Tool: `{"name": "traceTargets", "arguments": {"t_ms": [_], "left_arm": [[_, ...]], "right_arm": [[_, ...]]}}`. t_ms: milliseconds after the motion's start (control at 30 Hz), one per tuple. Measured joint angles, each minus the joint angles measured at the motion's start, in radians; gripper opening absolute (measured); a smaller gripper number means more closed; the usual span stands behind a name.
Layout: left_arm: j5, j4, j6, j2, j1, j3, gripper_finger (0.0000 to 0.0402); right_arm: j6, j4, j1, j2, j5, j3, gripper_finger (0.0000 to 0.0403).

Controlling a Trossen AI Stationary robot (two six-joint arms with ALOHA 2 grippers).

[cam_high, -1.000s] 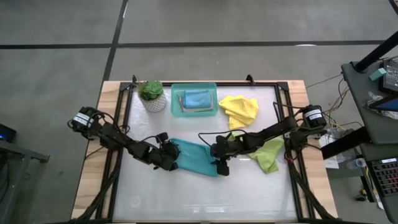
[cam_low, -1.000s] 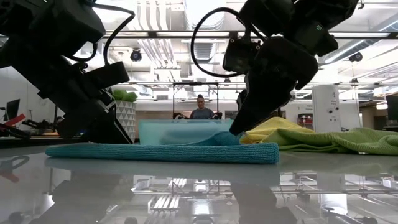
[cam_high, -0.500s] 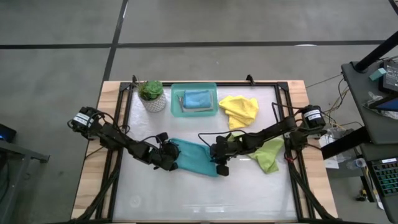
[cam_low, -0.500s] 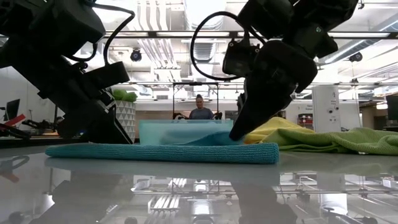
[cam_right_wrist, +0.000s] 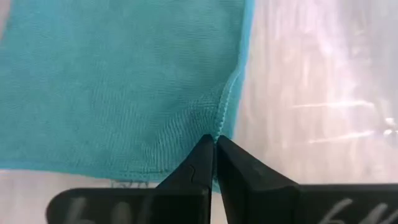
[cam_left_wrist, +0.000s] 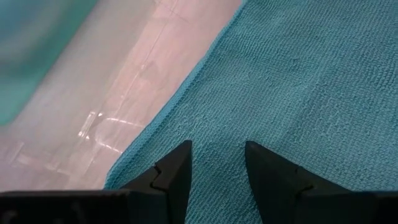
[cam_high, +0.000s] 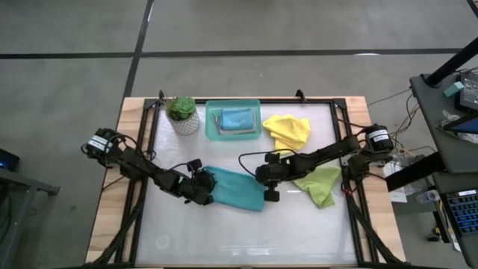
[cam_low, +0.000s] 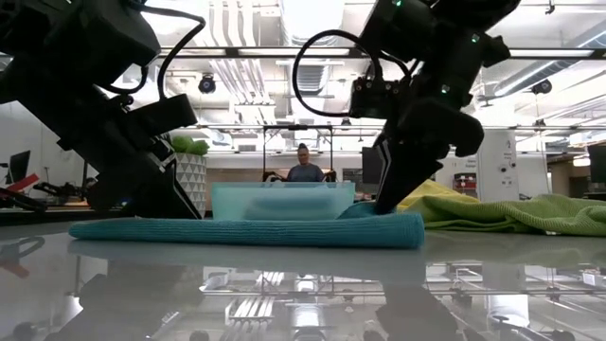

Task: Fold microfiber towels
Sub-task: Fold the light blue microfiber cloth

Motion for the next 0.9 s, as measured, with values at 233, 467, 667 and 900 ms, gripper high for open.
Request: {"name": "traceTargets", "arguments": {"t_ms": [233, 467, 667, 900], "left_arm": [[0.000, -0.001, 0.000, 0.000, 0.000, 0.000, 0.0134], [0.000, -0.002, 0.000, 0.000, 0.000, 0.000, 0.0134], [0.000, -0.002, 0.000, 0.000, 0.000, 0.000, 0.0134], [0.000, -0.003, 0.000, 0.000, 0.000, 0.000, 0.0134]], "right_arm": [[-0.076, -0.084, -0.004, 0.000, 0.008, 0.036, 0.0009], [-0.058, -0.264, -0.007, 0.000, 0.008, 0.126, 0.0009], [-0.049, -0.366, -0.009, 0.000, 0.009, 0.203, 0.0009], [-0.048, -0.369, -0.009, 0.000, 0.008, 0.227, 0.0021]]}}
